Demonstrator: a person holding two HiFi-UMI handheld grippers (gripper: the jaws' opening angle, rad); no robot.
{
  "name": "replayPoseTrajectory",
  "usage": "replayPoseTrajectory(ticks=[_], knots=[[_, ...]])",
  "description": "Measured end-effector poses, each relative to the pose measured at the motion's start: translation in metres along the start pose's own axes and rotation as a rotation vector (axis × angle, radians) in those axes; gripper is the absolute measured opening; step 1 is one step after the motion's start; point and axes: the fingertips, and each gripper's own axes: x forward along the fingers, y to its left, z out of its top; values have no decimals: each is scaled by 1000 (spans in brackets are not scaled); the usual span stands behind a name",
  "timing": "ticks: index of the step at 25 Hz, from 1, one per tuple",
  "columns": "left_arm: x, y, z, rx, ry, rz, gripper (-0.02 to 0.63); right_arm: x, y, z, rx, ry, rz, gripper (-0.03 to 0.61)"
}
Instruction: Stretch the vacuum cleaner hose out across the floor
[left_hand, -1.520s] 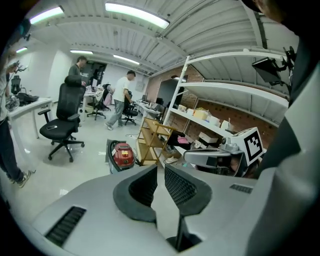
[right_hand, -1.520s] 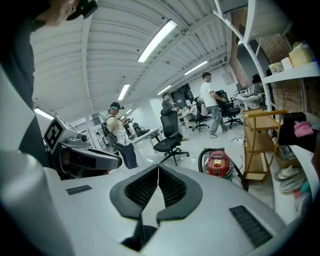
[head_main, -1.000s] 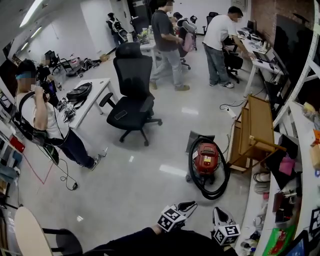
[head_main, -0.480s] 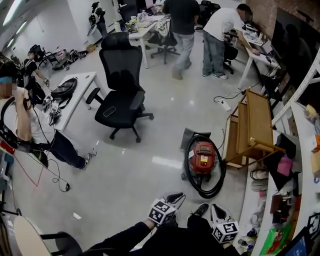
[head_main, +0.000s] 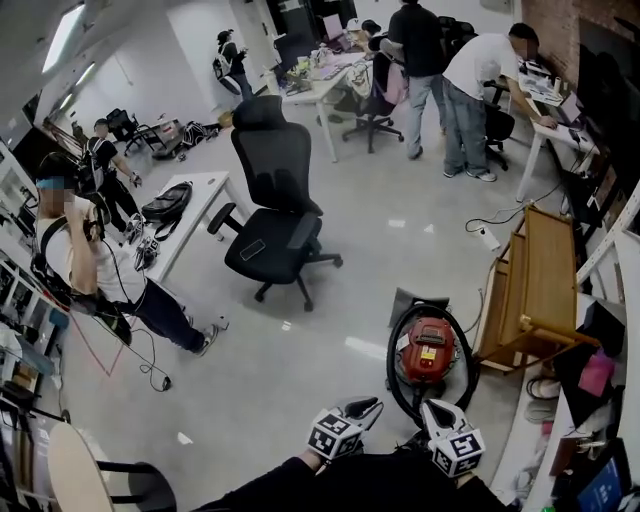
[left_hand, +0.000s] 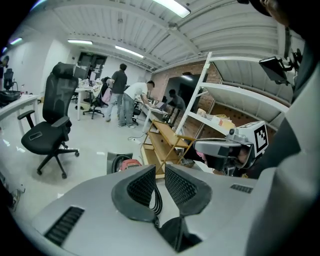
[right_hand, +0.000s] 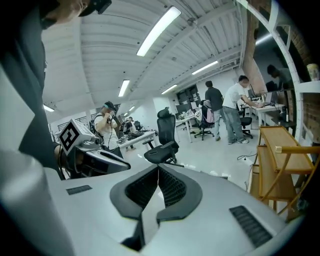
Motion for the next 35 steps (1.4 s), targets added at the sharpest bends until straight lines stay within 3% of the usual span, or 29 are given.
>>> replayPoseTrajectory(ticks=[7,13,17,20,23,29,35], knots=[[68,7,29,48,46,56,63,2,-65,-6,109,-38,13,15],[130,62,26,-46,125,55,63,3,-91,-32,184,5,-2,15],[191,117,-4,-47,213,24,79,19,-123,-51,228,23,-92,15],[238,161,-38,-65,300,1,188,29,-143,-60,329,-31,-127,15],[278,203,-70,-104,360,9,227,39,-166,-84,431,-43,-160,15],[350,273,-124,-237,378,62,256,64,-221,-152,505,-4,-269,15],[392,327,-172,-397,360,141,326,75,-217,-198,549,60,-245,15]])
